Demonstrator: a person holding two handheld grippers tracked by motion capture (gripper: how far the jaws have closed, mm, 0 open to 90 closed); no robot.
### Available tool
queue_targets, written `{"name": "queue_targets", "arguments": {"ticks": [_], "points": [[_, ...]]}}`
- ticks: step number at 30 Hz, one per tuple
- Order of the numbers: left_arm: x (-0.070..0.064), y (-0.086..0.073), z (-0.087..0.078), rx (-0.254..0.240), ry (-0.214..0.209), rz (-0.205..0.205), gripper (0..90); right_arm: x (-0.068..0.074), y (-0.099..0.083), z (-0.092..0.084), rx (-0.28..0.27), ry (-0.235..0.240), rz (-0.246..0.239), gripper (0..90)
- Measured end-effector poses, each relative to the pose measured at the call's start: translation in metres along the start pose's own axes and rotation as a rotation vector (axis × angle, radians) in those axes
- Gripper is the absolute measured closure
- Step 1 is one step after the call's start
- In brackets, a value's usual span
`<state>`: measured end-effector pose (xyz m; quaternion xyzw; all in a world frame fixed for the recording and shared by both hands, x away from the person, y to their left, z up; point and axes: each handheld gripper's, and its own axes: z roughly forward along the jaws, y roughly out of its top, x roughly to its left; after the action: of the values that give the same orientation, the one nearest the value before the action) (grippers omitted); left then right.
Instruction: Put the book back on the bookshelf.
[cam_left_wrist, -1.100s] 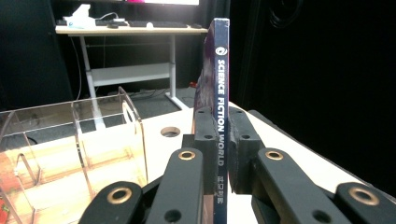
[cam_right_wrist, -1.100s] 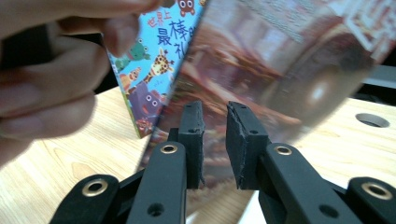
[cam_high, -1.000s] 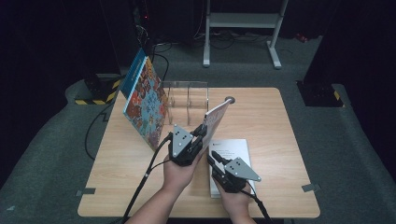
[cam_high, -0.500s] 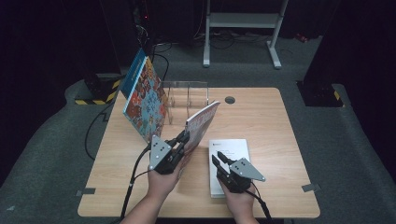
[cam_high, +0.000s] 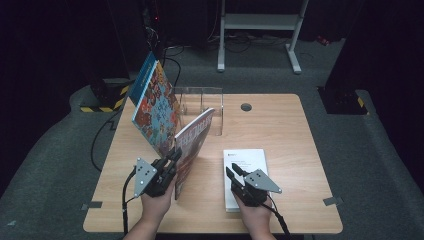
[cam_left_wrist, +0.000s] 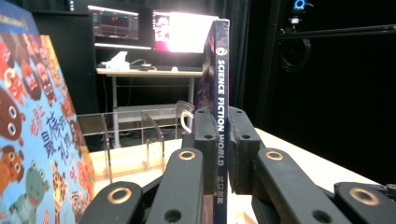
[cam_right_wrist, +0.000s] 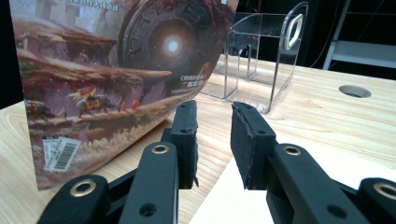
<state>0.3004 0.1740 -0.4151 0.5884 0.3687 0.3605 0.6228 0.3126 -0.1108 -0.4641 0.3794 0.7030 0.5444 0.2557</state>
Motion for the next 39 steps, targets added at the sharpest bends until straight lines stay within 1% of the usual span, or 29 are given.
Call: {"name": "queue_targets", "arguments": {"ticks": [1,2,3,4,5,6,7,8,9,10,11,13,14,15,17,18,20,21,22,24,26,27,28,29,30,31,32,33,39], "points": [[0.000,0.000,0.000,0.000,0.000,0.000,84.2,0.000,0.000,0.000,0.000,-0.001,0.000,71.0],[-0.001,0.002,0.003,0.004,-0.004,0.009,84.2,0.000,0.000,0.000,0.000,-0.001,0.000,71.0],[-0.004,0.007,0.009,0.008,-0.015,0.019,84.2,-0.001,0.000,0.000,-0.005,-0.004,-0.002,71.0],[-0.004,0.007,0.009,0.008,-0.015,0.019,84.2,-0.001,0.001,-0.001,-0.006,-0.006,0.000,71.0],[-0.006,0.010,0.013,0.009,-0.022,0.022,84.3,-0.002,0.001,-0.002,-0.008,-0.007,0.002,71.0],[-0.010,0.015,0.021,-0.001,-0.026,0.032,84.3,-0.003,0.001,-0.003,-0.012,-0.010,0.003,71.0],[-0.010,0.015,0.021,-0.001,-0.026,0.032,84.3,-0.004,0.001,-0.004,-0.013,-0.014,0.003,71.0],[-0.012,0.020,0.029,-0.008,-0.025,0.040,84.3,-0.006,0.002,-0.006,-0.016,-0.018,0.007,71.1],[-0.012,0.020,0.029,-0.008,-0.025,0.040,84.3,-0.008,0.002,-0.007,-0.015,-0.021,0.007,71.1],[-0.013,0.024,0.036,-0.020,-0.033,0.032,84.3,-0.010,0.002,-0.009,-0.020,-0.025,0.013,71.1],[-0.013,0.024,0.036,-0.020,-0.033,0.032,84.3,-0.010,0.002,-0.009,-0.020,-0.025,0.013,71.1],[-0.014,0.030,0.042,-0.052,-0.031,0.019,84.3,-0.015,0.002,-0.014,-0.027,-0.039,0.022,71.1],[-0.014,0.030,0.042,-0.052,-0.031,0.019,84.3,-0.015,0.002,-0.014,-0.027,-0.039,0.022,71.1],[-0.012,0.030,0.047,-0.059,-0.031,0.007,84.3,-0.020,0.001,-0.017,-0.029,-0.045,0.025,71.1],[-0.011,0.029,0.049,-0.066,-0.037,0.000,84.3,-0.021,0.001,-0.018,-0.031,-0.048,0.028,71.2],[-0.011,0.028,0.050,-0.075,-0.045,-0.003,84.3,-0.023,0.000,-0.020,-0.035,-0.053,0.037,71.2],[-0.012,0.024,0.051,-0.102,-0.055,-0.014,84.3,-0.024,-0.001,-0.021,-0.035,-0.054,0.036,71.2],[-0.013,0.022,0.051,-0.108,-0.055,-0.010,84.3,-0.024,-0.001,-0.021,-0.035,-0.054,0.036,71.2],[-0.014,0.017,0.050,-0.112,-0.066,0.004,84.2,-0.025,-0.002,-0.021,-0.030,-0.054,0.038,71.2],[-0.014,0.016,0.049,-0.114,-0.062,0.011,84.2,-0.025,-0.003,-0.021,-0.028,-0.053,0.038,71.2],[-0.008,0.012,0.041,-0.109,-0.082,0.001,83.9,-0.024,-0.003,-0.020,-0.026,-0.053,0.038,71.2],[-0.006,0.012,0.038,-0.101,-0.094,0.007,83.7,-0.024,-0.002,-0.020,-0.025,-0.050,0.038,71.1],[-0.006,0.012,0.038,-0.101,-0.094,0.007,83.6,-0.024,-0.002,-0.020,-0.025,-0.050,0.038,71.1],[-0.004,0.010,0.034,-0.095,-0.096,0.022,83.6,-0.023,-0.002,-0.019,-0.023,-0.048,0.036,71.1],[0.000,0.007,0.027,-0.080,-0.108,0.029,83.6,-0.023,-0.002,-0.018,-0.024,-0.046,0.034,71.1],[0.000,0.007,0.027,-0.080,-0.108,0.029,83.5,-0.023,-0.002,-0.018,-0.024,-0.046,0.034,71.1],[0.002,0.002,0.019,-0.060,-0.107,0.043,83.4,-0.021,-0.002,-0.016,-0.025,-0.043,0.035,71.0],[0.002,0.002,0.019,-0.060,-0.107,0.043,83.3,-0.021,-0.002,-0.016,-0.025,-0.043,0.035,71.0],[0.009,-0.007,-0.004,-0.040,-0.116,0.065,83.2,-0.016,-0.002,-0.012,-0.020,-0.030,0.031,70.8]]}}
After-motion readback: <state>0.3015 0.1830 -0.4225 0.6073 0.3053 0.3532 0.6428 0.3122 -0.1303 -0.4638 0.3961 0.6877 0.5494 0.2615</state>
